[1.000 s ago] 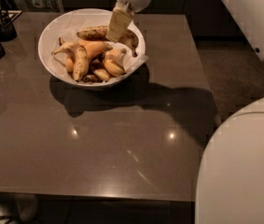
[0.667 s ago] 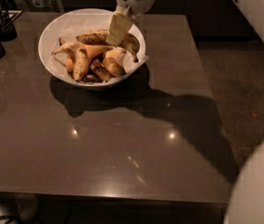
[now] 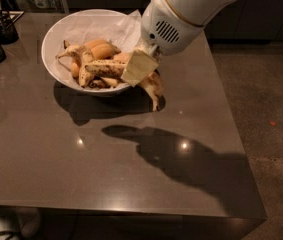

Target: Pick banana from white bowl

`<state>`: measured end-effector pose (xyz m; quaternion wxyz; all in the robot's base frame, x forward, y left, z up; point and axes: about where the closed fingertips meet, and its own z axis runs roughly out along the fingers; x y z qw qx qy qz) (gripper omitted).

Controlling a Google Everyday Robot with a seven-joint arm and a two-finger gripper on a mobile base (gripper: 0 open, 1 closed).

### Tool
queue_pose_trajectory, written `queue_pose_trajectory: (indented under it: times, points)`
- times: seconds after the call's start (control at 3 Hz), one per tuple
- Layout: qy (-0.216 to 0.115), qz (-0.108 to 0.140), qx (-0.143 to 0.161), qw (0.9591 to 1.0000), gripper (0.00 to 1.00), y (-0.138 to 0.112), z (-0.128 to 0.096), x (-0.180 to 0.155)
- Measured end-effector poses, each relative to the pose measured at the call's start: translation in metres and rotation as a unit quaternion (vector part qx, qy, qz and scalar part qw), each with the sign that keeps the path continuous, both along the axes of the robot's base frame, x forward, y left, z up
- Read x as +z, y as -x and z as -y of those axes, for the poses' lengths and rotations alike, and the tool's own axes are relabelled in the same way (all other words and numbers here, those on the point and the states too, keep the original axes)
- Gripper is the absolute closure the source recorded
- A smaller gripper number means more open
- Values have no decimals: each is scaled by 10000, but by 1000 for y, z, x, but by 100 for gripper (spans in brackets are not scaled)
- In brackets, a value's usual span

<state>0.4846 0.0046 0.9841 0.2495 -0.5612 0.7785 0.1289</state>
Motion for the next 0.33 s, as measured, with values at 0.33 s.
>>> queue_pose_trajectory:
  times: [0.33]
  points:
    - [0, 0, 0, 10000, 100, 0, 0, 0]
